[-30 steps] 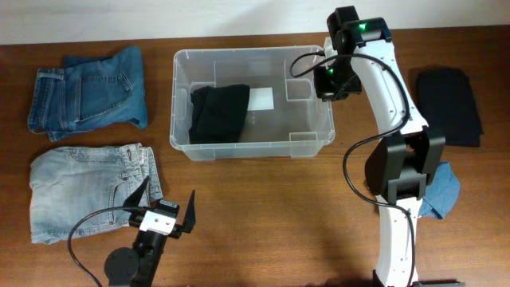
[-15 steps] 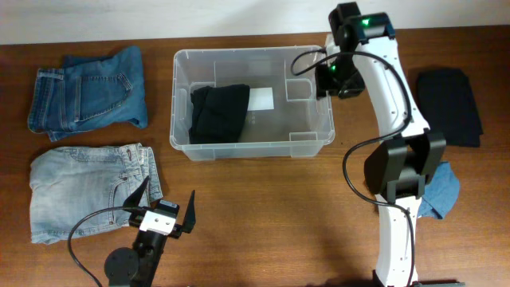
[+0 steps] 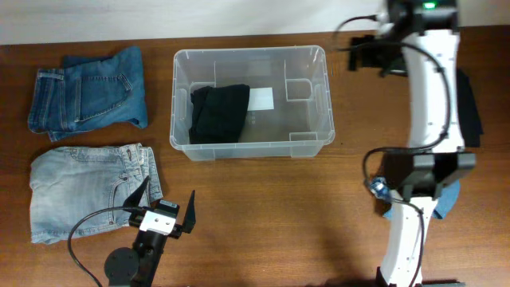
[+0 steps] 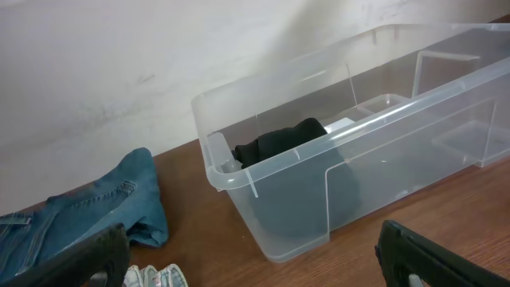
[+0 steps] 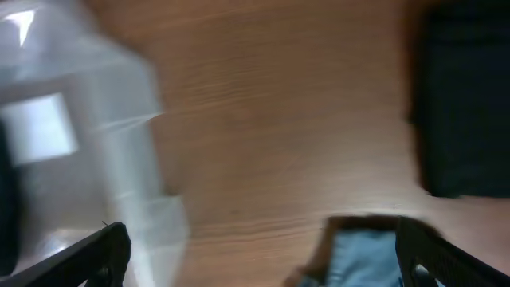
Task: Pack container
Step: 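Raise the right gripper out of the container and move right, then lower the right gripper onto the crumpled light-blue denim item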
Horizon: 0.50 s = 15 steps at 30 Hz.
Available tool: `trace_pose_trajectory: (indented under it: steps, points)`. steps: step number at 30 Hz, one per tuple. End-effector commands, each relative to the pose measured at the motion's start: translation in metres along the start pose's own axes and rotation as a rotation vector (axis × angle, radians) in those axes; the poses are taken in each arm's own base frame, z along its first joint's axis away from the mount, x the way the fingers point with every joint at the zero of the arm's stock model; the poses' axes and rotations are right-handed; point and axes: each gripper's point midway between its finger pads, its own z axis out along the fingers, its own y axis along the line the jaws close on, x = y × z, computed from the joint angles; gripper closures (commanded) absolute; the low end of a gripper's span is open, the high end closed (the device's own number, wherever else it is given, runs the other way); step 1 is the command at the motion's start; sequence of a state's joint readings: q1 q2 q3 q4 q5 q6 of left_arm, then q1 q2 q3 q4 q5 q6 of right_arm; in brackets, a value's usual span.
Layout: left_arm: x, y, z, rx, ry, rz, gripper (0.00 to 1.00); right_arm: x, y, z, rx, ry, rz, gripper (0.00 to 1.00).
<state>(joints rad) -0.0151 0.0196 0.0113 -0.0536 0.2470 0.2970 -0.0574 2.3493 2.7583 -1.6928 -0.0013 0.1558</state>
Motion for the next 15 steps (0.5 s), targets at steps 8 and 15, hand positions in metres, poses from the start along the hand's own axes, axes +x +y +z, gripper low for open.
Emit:
trace_pose_trajectory:
  steps: [8,15]
  points:
    - [0.002,0.001,0.000,-0.004,0.004,0.010,0.01,0.024,-0.084,0.019,-0.050,0.143,0.272,0.01]
    - [0.002,0.001,0.000,-0.004,0.004,0.010,0.01,0.039,-0.136,0.028,0.158,0.182,0.387,0.02]
